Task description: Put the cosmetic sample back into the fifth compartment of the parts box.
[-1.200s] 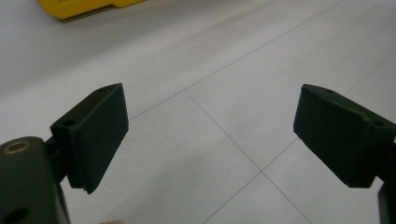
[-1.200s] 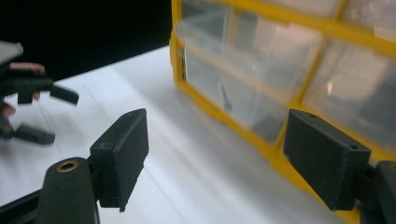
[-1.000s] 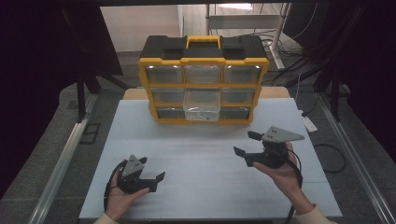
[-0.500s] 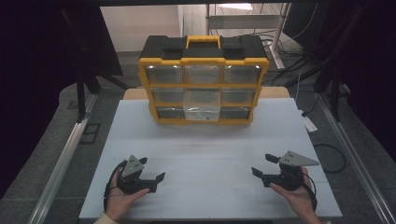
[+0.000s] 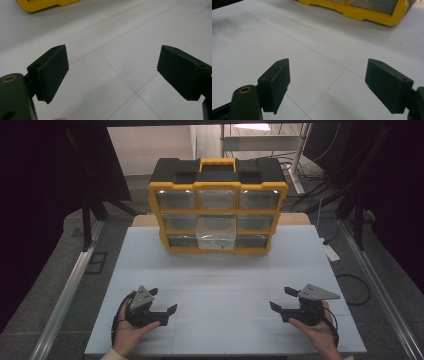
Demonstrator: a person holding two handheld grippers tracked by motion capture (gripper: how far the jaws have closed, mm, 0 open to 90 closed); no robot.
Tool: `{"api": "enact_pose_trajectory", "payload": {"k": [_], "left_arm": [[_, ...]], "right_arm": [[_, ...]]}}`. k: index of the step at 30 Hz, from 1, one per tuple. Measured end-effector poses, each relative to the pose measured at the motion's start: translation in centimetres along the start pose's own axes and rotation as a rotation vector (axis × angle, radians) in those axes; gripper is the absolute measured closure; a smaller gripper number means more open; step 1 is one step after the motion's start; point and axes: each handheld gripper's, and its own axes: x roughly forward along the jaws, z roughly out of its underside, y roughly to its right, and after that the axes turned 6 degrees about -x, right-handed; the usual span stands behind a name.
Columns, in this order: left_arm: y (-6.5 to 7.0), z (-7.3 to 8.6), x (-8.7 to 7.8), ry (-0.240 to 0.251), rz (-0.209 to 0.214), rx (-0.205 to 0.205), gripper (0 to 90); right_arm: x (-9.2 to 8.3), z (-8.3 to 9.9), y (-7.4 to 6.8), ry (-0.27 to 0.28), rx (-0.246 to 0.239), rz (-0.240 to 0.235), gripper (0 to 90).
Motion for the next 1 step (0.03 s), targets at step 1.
{"api": "enact_pose_trajectory", "payload": {"k": [1], "left_arm": [[0.00, 0.00, 0.00, 0.000, 0.000, 0.000, 10.9]], "right_arm": [[0.01, 0.02, 0.02, -0.001, 0.000, 0.000, 20.4]]}}
